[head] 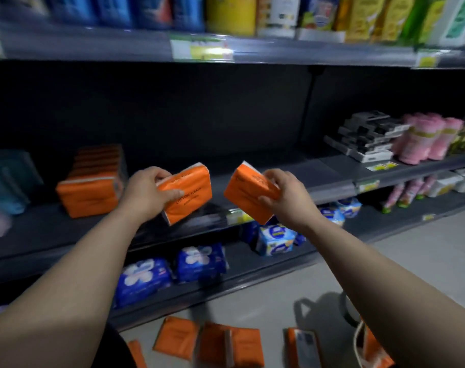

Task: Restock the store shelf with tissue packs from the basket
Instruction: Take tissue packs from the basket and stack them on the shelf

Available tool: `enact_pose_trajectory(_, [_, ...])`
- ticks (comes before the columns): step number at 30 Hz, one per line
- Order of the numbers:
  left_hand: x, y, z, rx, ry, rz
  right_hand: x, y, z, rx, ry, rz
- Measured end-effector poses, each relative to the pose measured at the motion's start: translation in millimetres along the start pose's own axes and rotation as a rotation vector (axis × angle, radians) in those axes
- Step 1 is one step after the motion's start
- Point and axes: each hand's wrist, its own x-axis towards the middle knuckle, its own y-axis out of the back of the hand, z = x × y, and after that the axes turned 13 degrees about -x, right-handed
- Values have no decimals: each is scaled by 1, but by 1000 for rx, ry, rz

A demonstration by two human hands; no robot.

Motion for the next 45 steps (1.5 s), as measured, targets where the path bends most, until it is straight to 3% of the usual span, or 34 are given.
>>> enact_pose_trajectory(10, [14,115,-97,40,135,80,45,-60,-96,102,99,-96])
enact_pose_trajectory(18, [37,129,-146,95,92,87,70,-91,-131,119,111,-154])
enact_pose_trajectory(29, [44,123,-168,175,-49,238,80,-111,-144,153,95,-185])
enact_pose_trajectory(37, [40,129,-165,128,-27,223,72,-99,-157,166,196,-325])
enact_pose_trajectory(41, [35,141,-161,97,7,138,70,-99,-172,176,273,-343])
enact_pose_trajectory(45, [30,155,-158,164,37,159,68,-114,-195,120,357,-324])
